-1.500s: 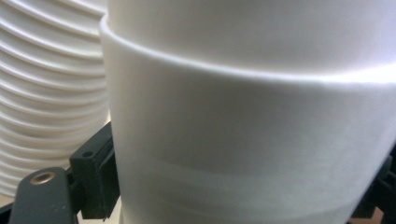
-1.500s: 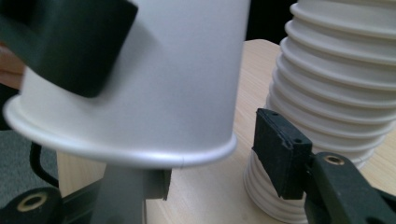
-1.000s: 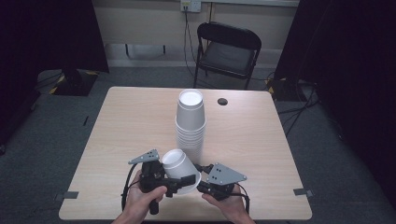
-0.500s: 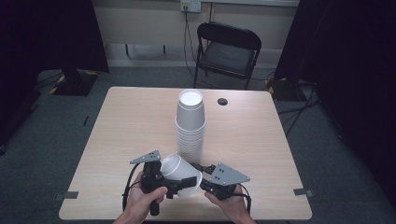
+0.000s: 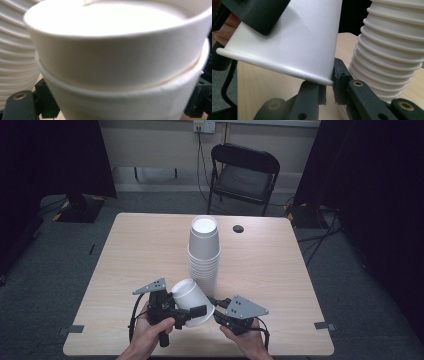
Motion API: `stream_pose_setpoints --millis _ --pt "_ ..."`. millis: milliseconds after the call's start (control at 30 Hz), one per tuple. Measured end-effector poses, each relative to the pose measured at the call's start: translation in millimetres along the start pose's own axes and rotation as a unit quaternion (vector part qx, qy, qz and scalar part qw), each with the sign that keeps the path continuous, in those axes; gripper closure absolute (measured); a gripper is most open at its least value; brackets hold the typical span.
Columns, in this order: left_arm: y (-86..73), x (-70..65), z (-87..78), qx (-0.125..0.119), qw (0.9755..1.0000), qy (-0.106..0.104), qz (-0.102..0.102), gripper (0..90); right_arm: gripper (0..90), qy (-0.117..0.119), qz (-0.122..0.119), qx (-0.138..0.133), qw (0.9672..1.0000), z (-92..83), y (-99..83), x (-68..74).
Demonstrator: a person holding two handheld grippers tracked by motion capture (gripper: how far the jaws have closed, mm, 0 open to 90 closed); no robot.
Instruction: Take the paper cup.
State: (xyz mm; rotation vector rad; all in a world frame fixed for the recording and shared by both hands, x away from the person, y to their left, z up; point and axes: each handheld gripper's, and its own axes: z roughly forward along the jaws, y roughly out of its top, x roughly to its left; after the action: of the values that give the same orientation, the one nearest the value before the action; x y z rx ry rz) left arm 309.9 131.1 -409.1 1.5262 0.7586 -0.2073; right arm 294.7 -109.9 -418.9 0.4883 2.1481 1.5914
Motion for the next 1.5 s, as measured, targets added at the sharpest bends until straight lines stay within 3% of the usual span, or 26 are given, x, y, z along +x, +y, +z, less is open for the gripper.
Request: stream_pose_setpoints --millis 33,167,333,467,633,767,933,1033,1100,1233,1367,1433,1467,1500 --pt "0.7 -1.6 -0.1 0.001 0.9999 0.003 0.014 11.5 83.4 0.001 -0.002 0.001 1.0000 -0.6 0.2 0.7" --pt "1.6 -3.2 -0.2 0.004 0.9996 0.002 0.027 10.7 83.5 0.005 0.001 0.006 1.0000 -2.5 0.9 1.6" --pt "1.9 -4.2 0.0 0.004 0.9995 0.000 0.030 10.5 83.6 0.009 0.006 0.007 0.9999 -3.8 -0.1 2.3" --pt "4.8 -4.9 -2.9 -0.012 0.9995 0.001 0.030 12.2 83.7 0.012 0.003 0.007 0.9999 -5.7 -0.7 2.8" --pt "6.2 -4.1 -4.7 -0.005 0.9993 0.006 0.037 12.3 83.7 0.018 0.005 0.013 0.9997 -6.0 -2.2 2.3" --pt "7.6 -1.8 -7.3 -0.020 0.9993 0.011 0.028 13.2 83.7 0.024 0.006 0.024 0.9994 -5.5 -4.7 2.7" --pt "12.9 1.0 -15.1 -0.036 0.9984 0.023 0.038 15.4 83.8 0.029 0.008 0.036 0.9989 -5.8 -8.0 3.0" --pt "15.0 0.1 -19.0 -0.034 0.9965 0.037 0.067 15.5 83.7 0.031 0.016 0.048 0.9982 -4.9 -7.9 0.3" --pt "15.2 -2.1 -19.1 -0.032 0.9957 0.044 0.075 15.5 83.6 0.034 0.019 0.056 0.9977 -4.1 -7.9 -0.4" --pt "15.1 -5.2 -20.6 -0.045 0.9907 0.066 0.111 16.9 83.7 0.038 0.029 0.068 0.9965 -6.0 -8.2 -2.6" --pt "19.7 -1.9 -25.9 -0.028 0.9893 0.080 0.119 17.8 83.6 0.038 0.031 0.078 0.9958 -7.3 -7.4 -3.5" --pt "20.3 -0.4 -28.8 -0.033 0.9860 0.093 0.135 20.0 83.6 0.029 0.034 0.092 0.9947 -6.9 -8.0 -4.6" --pt "20.8 1.0 -30.4 -0.022 0.9856 0.096 0.137 19.5 83.6 0.020 0.037 0.103 0.9938 -6.5 -8.5 -5.5" --pt "21.5 3.1 -32.0 -0.013 0.9853 0.099 0.139 17.7 83.7 0.014 0.044 0.127 0.9908 -4.2 -10.4 -8.2"
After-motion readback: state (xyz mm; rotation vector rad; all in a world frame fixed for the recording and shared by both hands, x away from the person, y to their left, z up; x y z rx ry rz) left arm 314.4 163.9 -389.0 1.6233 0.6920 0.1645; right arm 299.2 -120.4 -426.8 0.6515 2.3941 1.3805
